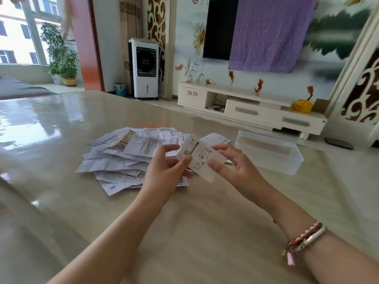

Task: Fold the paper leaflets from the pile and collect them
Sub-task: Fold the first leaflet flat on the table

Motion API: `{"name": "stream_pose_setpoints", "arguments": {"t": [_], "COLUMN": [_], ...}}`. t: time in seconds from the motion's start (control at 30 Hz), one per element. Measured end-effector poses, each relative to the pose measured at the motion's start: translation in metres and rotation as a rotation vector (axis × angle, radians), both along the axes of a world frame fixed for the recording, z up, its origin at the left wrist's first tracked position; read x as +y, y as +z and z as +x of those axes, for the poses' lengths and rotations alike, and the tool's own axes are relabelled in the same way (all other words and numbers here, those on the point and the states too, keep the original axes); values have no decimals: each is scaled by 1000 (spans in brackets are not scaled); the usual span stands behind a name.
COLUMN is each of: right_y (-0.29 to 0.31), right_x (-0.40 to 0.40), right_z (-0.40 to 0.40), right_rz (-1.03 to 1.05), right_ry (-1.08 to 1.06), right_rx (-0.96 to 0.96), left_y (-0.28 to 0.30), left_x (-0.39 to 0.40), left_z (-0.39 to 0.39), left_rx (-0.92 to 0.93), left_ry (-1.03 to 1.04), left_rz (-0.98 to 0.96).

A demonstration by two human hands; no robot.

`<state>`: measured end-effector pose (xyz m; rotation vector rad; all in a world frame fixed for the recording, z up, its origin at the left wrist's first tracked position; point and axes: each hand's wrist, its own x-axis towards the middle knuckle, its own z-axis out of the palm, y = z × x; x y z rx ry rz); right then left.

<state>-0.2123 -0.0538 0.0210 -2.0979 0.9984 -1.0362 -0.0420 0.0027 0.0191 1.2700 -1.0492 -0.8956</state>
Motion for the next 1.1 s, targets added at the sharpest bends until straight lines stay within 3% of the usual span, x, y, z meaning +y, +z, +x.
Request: {"name": "stream_pose_setpoints", "arguments": {"t": [0.13, 0.33, 0.4, 0.47, 0.53, 0.6, 0.67, 0.77, 0.87, 1.0, 1.1], "right_y": [-7, -13, -13, -8, -4, -3, -7, -17, -21, -15, -5], "right_x": [4, 0, -4, -12, -25, -38, -49, -56, -59, -50, -31], "right_z": [-5, 2, 0, -2, -6, -6, -5, 1, 3, 2, 0], "right_rz": [-193, -763, -836, -868, -858, -844, -802, -502, -253, -257, -240], "right_ry": [-70, -23, -113, -234, -320, -379, -377, -315, -324, -315, -235], "right_rx": [98, 437, 506, 550, 593, 658, 775, 925, 789, 636, 450], "left_y": [0, 1, -1, -4, -5, -6, -8, -16, -13, -8, -13], "left_x": [-3, -7, -9, -11, -14, -18, -22, -25, -22, -16, -17], "left_z": [-3, -3, 1, 11, 23, 35, 45, 56, 57, 53, 49], "left_rx": [61, 97, -83, -532, -851, -956, -1021, -1144, -1175, -1259, -1151], "left_ry": [17, 37, 84, 225, 324, 312, 265, 186, 167, 259, 268], "left_rz": [-36, -31, -71, -192, -322, -317, -181, 29, 65, -63, -240]}}
